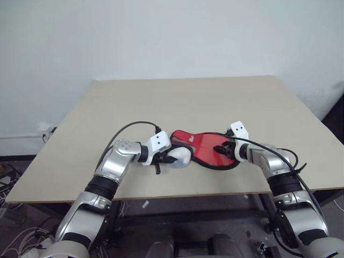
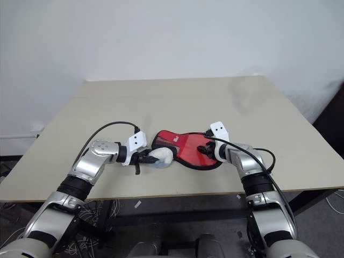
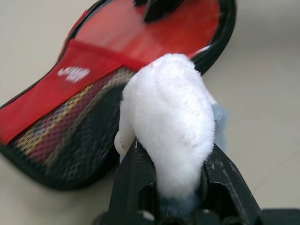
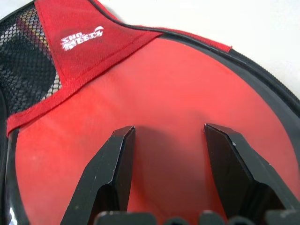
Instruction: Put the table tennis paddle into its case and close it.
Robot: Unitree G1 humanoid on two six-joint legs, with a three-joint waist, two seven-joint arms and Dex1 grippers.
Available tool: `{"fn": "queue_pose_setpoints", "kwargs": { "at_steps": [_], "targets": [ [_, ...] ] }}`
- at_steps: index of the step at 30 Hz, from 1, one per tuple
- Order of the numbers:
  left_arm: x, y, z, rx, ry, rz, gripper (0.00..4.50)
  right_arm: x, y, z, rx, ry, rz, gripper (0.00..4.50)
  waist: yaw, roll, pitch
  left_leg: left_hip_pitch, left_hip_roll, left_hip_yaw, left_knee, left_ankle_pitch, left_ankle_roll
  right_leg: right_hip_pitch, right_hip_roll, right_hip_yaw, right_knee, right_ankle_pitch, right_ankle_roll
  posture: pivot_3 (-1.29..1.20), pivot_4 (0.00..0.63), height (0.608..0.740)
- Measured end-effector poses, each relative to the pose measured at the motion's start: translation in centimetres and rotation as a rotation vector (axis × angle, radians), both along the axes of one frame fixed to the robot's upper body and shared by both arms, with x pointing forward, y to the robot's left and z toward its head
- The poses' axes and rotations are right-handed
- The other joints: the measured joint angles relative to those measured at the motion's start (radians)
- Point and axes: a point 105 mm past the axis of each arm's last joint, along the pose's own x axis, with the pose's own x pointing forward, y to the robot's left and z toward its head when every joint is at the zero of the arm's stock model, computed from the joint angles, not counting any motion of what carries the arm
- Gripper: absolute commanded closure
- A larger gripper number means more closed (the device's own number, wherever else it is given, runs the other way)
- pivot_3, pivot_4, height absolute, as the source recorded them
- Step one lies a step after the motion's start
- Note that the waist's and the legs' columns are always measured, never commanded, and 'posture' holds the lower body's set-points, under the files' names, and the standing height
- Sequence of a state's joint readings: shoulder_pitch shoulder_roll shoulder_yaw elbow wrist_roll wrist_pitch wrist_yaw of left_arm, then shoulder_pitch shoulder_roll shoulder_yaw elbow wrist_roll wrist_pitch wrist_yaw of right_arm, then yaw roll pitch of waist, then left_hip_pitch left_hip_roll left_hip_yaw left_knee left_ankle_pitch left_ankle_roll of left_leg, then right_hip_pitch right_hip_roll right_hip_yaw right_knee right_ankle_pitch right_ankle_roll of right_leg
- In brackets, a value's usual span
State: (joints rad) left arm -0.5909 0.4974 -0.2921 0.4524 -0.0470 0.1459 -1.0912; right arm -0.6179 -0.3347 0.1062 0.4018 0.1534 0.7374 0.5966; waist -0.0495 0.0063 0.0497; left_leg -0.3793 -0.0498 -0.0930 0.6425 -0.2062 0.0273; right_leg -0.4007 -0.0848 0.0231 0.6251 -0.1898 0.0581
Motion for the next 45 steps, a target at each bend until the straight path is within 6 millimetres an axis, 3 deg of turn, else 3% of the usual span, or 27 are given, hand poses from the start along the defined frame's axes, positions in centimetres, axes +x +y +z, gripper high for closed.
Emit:
{"fn": "queue_pose_setpoints", "kwargs": {
  "at_steps": [12, 18, 25, 32, 45],
  "targets": [
    [1.6, 3.6, -0.6, 0.086, -0.044, 0.118, 3.93, -0.4, 0.7, -0.2, -0.015, 0.0, 0.036, 1.96, -0.017, -0.005, -0.003, 0.002, 0.016, -0.001, -0.003, -0.003, -0.005, -0.003, 0.016, 0.0, 0.001, 0.0, -0.004, 0.0, 0.0, 0.74],
    [2.4, 4.9, -0.5, 0.143, -0.051, 0.162, 3.93, -0.5, 0.8, -0.4, -0.017, 0.003, 0.043, 1.96, -0.028, -0.005, -0.003, 0.004, 0.021, -0.002, -0.005, -0.003, -0.006, -0.007, 0.017, -0.007, 0.001, 0.002, -0.007, 0.0, 0.0, 0.74],
    [2.3, 6.4, -0.3, 0.181, -0.036, 0.179, 3.93, -0.8, 1.0, -0.5, -0.016, 0.004, 0.052, 1.96, -0.028, -0.005, -0.003, 0.006, 0.027, -0.002, -0.008, -0.004, -0.006, -0.01, 0.019, -0.011, 0.0, 0.005, -0.012, 0.0, 0.0, 0.74],
    [2.3, 9.6, -0.4, 0.227, -0.01, 0.263, 3.93, -0.9, 1.1, -0.5, -0.016, 0.0, 0.06, 1.96, -0.028, -0.005, -0.003, 0.015, 0.03, -0.001, -0.015, -0.006, -0.01, -0.008, 0.022, -0.011, 0.0, 0.004, -0.014, 0.0, 0.0, 0.74],
    [3.2, 13.2, -0.9, 0.323, -0.033, 0.415, 3.93, -1.1, 1.5, -0.7, -0.023, 0.005, 0.078, 1.96, -0.048, -0.005, -0.003, 0.019, 0.045, -0.001, -0.015, -0.011, -0.018, -0.01, 0.035, -0.015, 0.0, 0.004, -0.015, 0.0, 0.0, 0.74]
  ]
}}
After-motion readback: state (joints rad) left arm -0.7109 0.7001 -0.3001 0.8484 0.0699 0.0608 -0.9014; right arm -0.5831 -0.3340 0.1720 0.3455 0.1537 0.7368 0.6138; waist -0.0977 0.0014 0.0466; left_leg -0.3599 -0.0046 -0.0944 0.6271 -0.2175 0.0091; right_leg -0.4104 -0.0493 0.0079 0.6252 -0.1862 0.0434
